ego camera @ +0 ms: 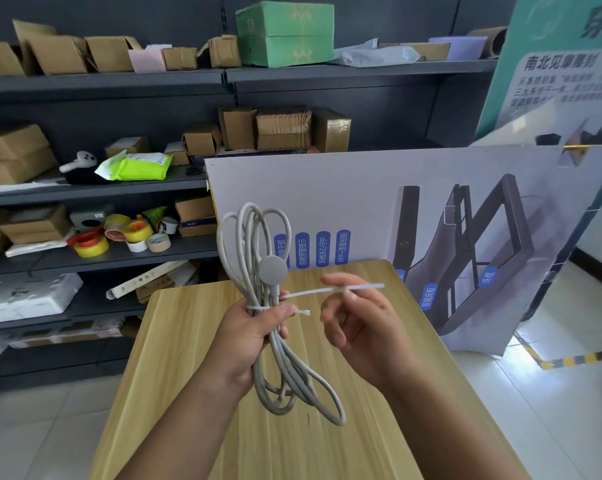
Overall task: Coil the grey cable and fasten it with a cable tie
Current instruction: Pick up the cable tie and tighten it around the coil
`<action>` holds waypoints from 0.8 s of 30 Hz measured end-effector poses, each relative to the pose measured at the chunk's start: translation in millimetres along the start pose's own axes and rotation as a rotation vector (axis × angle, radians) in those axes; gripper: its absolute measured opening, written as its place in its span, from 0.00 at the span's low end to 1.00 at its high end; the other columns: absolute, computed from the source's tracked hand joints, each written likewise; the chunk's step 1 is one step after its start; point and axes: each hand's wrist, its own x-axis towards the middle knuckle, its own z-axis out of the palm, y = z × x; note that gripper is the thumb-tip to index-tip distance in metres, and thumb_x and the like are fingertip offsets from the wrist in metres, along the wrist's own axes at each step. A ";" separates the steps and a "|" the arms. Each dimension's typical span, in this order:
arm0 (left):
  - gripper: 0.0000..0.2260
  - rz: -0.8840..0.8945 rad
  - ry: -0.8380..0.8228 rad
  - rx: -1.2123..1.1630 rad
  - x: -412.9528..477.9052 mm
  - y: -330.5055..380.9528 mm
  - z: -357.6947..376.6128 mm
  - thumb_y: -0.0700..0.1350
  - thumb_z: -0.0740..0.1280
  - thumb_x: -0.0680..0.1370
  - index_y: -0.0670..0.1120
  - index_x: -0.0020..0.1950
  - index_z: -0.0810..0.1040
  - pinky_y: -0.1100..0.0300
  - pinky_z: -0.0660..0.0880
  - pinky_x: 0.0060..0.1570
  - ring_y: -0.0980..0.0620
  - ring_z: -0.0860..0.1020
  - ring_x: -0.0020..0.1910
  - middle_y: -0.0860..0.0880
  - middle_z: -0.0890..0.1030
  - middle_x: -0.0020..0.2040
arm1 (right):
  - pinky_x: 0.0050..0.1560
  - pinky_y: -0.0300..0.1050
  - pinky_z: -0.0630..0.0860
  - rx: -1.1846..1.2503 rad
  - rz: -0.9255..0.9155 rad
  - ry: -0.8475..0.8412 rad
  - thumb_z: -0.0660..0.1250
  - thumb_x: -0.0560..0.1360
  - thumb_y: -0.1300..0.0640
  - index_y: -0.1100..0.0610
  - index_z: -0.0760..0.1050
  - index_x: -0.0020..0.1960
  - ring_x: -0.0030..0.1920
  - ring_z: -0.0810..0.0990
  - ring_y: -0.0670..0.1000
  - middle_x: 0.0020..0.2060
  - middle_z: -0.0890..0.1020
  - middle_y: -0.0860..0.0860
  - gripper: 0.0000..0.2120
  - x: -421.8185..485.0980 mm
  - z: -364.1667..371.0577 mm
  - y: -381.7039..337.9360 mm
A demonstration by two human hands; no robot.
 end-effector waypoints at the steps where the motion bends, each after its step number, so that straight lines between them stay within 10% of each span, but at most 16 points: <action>1: 0.08 -0.011 -0.023 -0.021 -1.0 1.1 1.9 0.39 0.72 0.69 0.42 0.48 0.81 0.59 0.76 0.33 0.50 0.74 0.30 0.46 0.80 0.33 | 0.25 0.42 0.61 0.167 0.025 -0.058 0.71 0.71 0.53 0.59 0.80 0.56 0.27 0.75 0.50 0.37 0.84 0.56 0.16 0.5 -1.3 -4.8; 12: 0.09 -0.126 -0.204 -0.226 -10.1 14.7 10.6 0.39 0.71 0.69 0.42 0.49 0.82 0.62 0.78 0.30 0.52 0.77 0.28 0.46 0.78 0.34 | 0.28 0.30 0.77 0.349 0.092 0.030 0.86 0.51 0.55 0.58 0.86 0.42 0.27 0.80 0.43 0.33 0.84 0.52 0.21 -3.1 -4.2 -12.8; 24: 0.12 0.040 -0.148 -0.125 -10.7 11.7 18.1 0.38 0.72 0.70 0.39 0.53 0.79 0.61 0.78 0.33 0.52 0.76 0.30 0.46 0.76 0.32 | 0.32 0.39 0.81 0.255 0.053 0.345 0.73 0.63 0.65 0.61 0.80 0.41 0.30 0.83 0.50 0.31 0.82 0.58 0.06 0.0 20.5 -1.0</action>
